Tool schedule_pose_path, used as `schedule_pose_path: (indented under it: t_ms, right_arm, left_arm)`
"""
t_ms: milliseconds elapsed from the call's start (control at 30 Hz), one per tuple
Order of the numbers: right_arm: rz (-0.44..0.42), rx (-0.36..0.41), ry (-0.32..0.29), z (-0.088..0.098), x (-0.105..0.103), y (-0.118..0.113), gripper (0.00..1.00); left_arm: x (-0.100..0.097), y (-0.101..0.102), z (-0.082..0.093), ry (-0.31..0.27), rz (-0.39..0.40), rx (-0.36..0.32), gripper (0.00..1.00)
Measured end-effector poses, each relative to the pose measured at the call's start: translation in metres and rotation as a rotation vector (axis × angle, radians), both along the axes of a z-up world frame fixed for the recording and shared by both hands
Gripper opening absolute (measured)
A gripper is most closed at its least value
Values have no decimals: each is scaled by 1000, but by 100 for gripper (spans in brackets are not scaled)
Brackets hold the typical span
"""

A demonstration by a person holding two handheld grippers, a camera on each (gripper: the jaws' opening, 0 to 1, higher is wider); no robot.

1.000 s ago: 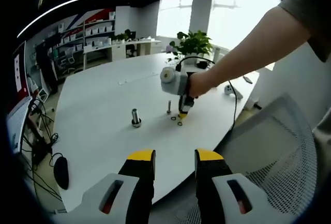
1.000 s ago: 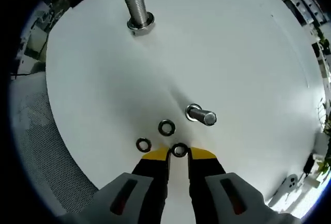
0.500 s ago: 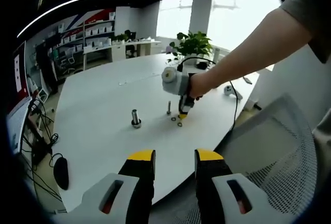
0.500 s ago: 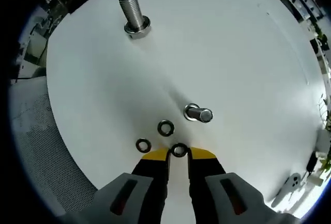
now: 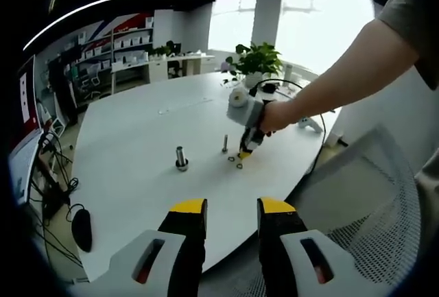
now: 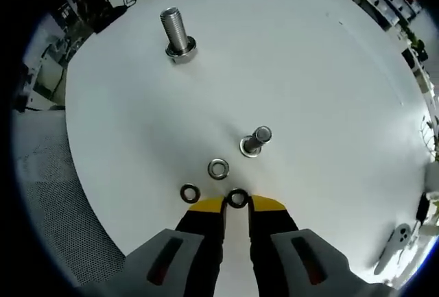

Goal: Place the washer onto the threaded stud by aligning its center hole with the stud, sliding it down to the base, and recovering from edge contact or off-axis alignment until the washer reaches the visible bottom stop.

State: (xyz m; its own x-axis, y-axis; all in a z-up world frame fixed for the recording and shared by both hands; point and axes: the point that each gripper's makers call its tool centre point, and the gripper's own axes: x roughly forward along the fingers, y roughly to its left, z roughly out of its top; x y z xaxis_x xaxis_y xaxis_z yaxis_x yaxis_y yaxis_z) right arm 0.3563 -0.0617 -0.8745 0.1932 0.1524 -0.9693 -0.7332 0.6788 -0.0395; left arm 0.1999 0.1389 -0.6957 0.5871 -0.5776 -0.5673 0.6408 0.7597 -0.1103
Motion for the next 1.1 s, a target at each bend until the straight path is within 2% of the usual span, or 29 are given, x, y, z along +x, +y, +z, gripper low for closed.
schedule_pose_path:
  t_ms: [567, 1100]
  right_arm:
    - [21, -7, -7, 1, -1, -1, 14]
    - [31, 39, -67, 30, 12, 3, 14]
  left_arm:
    - [-1, 0, 0, -1, -2, 7, 27]
    - [-1, 0, 0, -1, -2, 1, 27]
